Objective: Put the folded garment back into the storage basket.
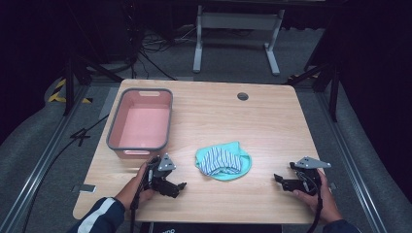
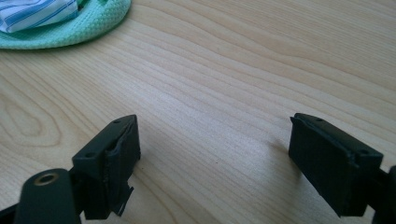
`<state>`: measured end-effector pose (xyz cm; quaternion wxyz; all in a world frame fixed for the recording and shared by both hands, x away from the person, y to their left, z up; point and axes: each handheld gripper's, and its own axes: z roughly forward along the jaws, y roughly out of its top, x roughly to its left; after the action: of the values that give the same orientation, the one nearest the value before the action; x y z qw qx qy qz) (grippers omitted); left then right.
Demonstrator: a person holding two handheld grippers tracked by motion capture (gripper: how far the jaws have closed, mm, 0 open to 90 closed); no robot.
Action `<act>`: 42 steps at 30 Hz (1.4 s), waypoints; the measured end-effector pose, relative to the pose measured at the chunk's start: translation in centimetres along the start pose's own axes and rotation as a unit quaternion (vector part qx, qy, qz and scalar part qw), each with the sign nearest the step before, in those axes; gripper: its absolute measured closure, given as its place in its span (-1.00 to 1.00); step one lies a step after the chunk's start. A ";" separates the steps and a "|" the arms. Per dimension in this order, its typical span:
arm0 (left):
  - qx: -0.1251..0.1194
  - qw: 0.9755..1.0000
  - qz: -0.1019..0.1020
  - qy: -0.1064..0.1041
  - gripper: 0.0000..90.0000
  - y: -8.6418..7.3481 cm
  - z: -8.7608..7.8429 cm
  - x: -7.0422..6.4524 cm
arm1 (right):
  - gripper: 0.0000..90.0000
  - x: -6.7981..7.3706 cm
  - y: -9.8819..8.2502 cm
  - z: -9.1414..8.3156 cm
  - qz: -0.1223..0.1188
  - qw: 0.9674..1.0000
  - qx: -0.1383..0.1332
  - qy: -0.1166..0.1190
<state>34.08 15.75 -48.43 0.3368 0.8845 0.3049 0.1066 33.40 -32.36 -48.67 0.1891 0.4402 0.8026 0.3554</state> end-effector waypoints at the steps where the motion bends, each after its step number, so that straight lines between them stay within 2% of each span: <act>1: 0.000 1.000 0.000 0.000 -1.00 0.0 0.0 0.0 | -0.62 0.0 0.0 0.0 0.000 1.000 0.000 0.000; 4: 0.003 1.000 0.007 0.002 -0.99 0.0 -0.1 0.1 | -0.63 -0.1 0.0 0.0 -0.002 1.000 0.000 0.002; 6: 0.000 1.000 0.001 0.002 -0.99 -0.1 -0.1 0.0 | -0.63 -0.1 0.0 0.0 -0.004 1.000 0.001 0.003; 10: 0.001 1.000 0.005 -0.006 -0.99 -0.1 -0.2 0.1 | -0.64 -0.1 0.1 0.0 -0.004 1.000 0.004 0.005; 13: 0.013 1.000 0.016 -0.011 -0.97 0.0 -0.4 0.1 | -0.64 -0.1 0.2 0.1 -0.001 1.000 0.007 0.002; 16: 0.025 0.999 0.022 -0.015 -0.88 0.2 -0.7 -0.1 | -0.62 0.0 0.3 0.1 0.002 1.000 0.010 -0.002; 18: 0.029 0.999 0.036 -0.026 -0.69 0.4 -1.0 -0.3 | -0.53 0.0 0.4 0.1 0.005 1.000 0.007 0.000; 19: 0.026 0.998 0.040 -0.032 -0.58 0.5 -1.0 -0.3 | -0.48 0.0 0.5 0.1 0.003 1.000 0.007 0.001; 20: 0.026 0.998 0.038 -0.041 -0.56 0.6 -0.9 -0.4 | -0.45 0.0 0.6 0.1 0.003 1.000 0.008 0.001; 22: 0.022 0.998 0.043 -0.039 -0.62 1.1 -0.8 -0.8 | -0.41 0.4 0.9 0.0 0.001 1.000 0.006 0.008; 24: 0.014 0.998 0.044 -0.037 -0.54 1.6 -0.5 -1.1 | -0.36 1.0 1.5 -0.1 -0.008 1.000 0.002 0.014; 25: 0.020 0.998 0.043 -0.033 -0.54 1.9 -0.2 -1.3 | -0.35 1.3 1.8 -0.1 -0.015 1.000 0.003 0.019; 27: 0.031 0.997 0.057 -0.035 -0.53 2.4 0.6 -1.7 | -0.29 2.1 2.5 0.4 -0.030 0.999 0.007 0.035; 28: 0.031 0.997 0.057 -0.035 -0.53 2.4 0.6 -1.7 | -0.29 2.1 2.5 0.4 -0.030 0.999 0.007 0.035; 30: 0.023 0.997 0.064 -0.032 -0.46 3.5 1.3 -2.4 | -0.26 3.4 4.0 1.3 -0.053 0.998 0.009 0.043; 31: 0.022 0.997 0.062 -0.034 -0.47 3.7 1.5 -2.4 | -0.24 3.7 4.4 1.5 -0.056 0.997 0.004 0.046; 36: -0.005 0.999 0.039 -0.028 -0.48 4.9 2.0 -2.4 | -0.19 4.6 6.6 2.4 -0.063 0.996 -0.013 0.065; 38: -0.016 0.999 0.034 -0.022 -0.48 5.4 2.1 -2.3 | -0.18 5.0 7.7 3.0 -0.064 0.995 -0.021 0.069; 40: -0.027 0.999 0.028 -0.026 -0.47 6.0 2.2 -2.2 | -0.17 5.3 8.4 3.5 -0.065 0.995 -0.023 0.072; 42: -0.038 0.999 0.026 -0.014 -0.43 6.6 2.3 -2.0 | -0.14 5.8 9.1 4.2 -0.071 0.995 -0.021 0.070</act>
<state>36.45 9.40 -45.77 0.3713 0.8803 0.2724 0.1141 38.10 -22.54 -44.70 0.1664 0.3518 0.8356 0.3878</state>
